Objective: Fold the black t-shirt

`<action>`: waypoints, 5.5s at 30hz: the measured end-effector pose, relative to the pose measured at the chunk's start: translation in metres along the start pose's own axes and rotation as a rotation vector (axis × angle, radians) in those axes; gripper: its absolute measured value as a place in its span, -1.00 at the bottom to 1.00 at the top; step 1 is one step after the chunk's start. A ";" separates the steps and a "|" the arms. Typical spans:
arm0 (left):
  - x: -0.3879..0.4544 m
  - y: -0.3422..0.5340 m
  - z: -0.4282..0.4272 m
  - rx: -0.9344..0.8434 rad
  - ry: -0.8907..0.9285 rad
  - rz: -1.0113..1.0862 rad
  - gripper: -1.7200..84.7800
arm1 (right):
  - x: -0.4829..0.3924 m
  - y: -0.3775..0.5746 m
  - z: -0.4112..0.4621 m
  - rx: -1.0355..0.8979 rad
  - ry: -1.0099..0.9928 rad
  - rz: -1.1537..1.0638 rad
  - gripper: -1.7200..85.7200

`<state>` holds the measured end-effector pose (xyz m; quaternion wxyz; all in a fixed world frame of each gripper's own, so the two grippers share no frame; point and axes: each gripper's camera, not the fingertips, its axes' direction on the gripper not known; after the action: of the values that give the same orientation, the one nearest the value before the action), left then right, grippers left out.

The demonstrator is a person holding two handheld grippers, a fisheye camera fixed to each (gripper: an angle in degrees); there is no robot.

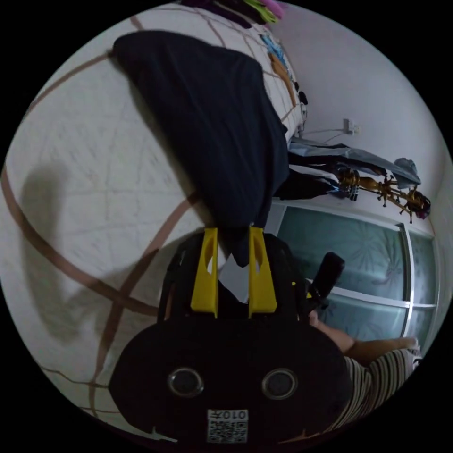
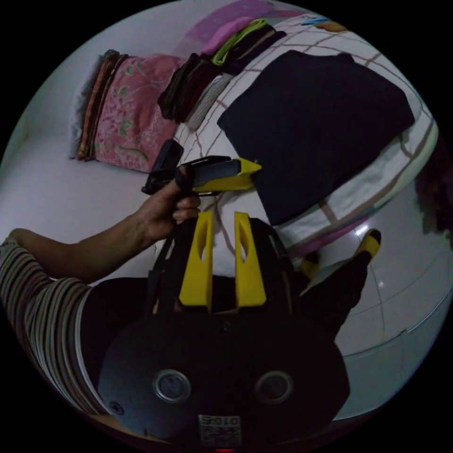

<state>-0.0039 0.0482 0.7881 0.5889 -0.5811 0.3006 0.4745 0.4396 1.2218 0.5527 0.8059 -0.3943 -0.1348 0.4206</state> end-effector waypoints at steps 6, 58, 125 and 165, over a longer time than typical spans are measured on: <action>-0.004 0.007 -0.004 -0.001 0.050 -0.001 -0.85 | 0.048 0.018 0.009 0.030 -0.123 0.084 -0.75; -0.006 0.086 -0.040 0.502 0.393 -0.402 -0.71 | 0.068 -0.048 -0.220 0.236 -0.477 0.314 -0.83; 0.435 -0.012 -0.215 1.497 0.131 0.302 -0.84 | -0.693 -0.923 -0.906 -0.237 -0.229 -1.091 -0.83; 0.279 -0.145 -0.145 1.375 0.220 -0.288 -0.85 | -0.670 -1.182 -0.860 -0.586 -0.178 -0.597 -0.83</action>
<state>0.2589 -0.0162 0.5727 0.8454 -0.1562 0.5097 0.0332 1.1788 -0.1496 0.9533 0.7315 -0.5125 -0.4256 0.1453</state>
